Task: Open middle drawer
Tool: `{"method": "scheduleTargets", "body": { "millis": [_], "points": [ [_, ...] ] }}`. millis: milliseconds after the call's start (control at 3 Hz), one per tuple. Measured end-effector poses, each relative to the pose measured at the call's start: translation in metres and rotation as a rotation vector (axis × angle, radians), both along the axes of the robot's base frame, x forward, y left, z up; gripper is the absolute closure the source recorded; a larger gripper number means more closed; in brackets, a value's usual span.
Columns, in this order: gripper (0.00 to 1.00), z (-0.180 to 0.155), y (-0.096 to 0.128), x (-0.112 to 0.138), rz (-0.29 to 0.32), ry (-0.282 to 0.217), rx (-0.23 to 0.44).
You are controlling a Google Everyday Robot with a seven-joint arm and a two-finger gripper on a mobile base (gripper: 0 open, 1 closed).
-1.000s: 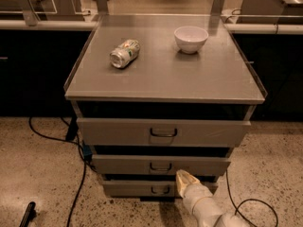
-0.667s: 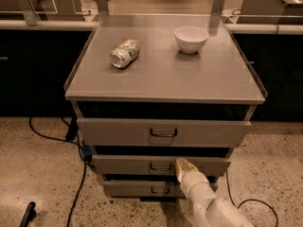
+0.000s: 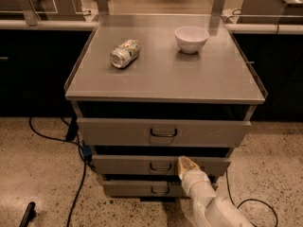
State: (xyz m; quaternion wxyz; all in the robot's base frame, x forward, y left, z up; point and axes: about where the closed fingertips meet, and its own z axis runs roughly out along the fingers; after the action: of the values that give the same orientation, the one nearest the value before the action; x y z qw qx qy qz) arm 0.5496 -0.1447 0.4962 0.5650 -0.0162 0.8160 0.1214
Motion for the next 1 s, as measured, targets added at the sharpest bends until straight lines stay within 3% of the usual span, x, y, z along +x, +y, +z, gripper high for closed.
{"method": "scheduleTargets", "body": {
  "millis": [667, 1000],
  "points": [
    [1.00, 0.002, -0.052, 0.063, -0.134, -0.050, -0.069],
    [1.00, 0.002, -0.057, 0.066, -0.143, -0.049, -0.069]
  ]
}}
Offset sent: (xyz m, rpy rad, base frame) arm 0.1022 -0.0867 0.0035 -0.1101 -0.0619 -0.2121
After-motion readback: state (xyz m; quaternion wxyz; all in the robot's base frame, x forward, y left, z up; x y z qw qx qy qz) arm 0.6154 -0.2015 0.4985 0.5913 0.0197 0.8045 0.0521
